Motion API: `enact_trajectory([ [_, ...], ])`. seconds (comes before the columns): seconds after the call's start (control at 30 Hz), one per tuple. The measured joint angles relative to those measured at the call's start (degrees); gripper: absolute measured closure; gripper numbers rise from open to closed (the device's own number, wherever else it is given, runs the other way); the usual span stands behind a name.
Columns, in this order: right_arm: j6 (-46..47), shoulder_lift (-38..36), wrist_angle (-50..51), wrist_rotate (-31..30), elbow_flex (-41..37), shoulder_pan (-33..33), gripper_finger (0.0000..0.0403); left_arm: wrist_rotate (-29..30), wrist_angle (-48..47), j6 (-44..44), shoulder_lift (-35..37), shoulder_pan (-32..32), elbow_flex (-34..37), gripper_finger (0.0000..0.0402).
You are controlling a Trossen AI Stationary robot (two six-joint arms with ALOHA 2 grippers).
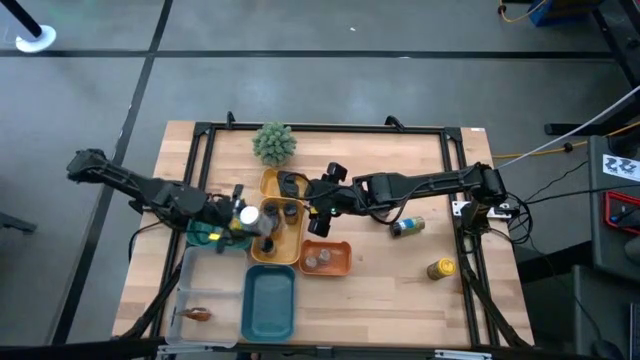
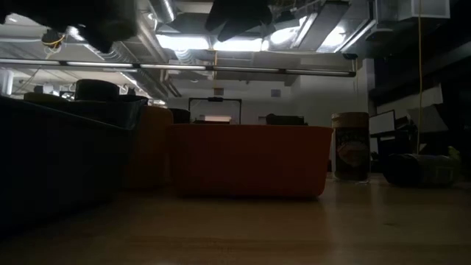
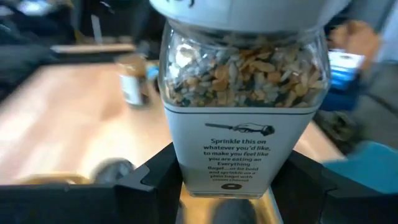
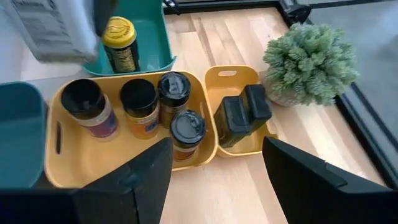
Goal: Sort spices by type
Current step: Put the white seasoning bottle into the top transparent bin
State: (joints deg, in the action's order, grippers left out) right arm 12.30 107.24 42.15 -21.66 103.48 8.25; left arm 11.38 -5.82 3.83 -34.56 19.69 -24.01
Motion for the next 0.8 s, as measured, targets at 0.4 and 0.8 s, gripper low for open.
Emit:
enact_trajectory([
  [0.4,2.75,0.85,-3.99,4.97,-0.04,0.04,0.0155,-9.12,-21.11,17.31,8.05,12.10,0.00,0.0215],
  [0.8,2.47,11.98,-25.68,12.80,-0.11,1.64,0.0155,-9.56,-25.14,23.03,3.87,20.65,0.17,0.0215],
])
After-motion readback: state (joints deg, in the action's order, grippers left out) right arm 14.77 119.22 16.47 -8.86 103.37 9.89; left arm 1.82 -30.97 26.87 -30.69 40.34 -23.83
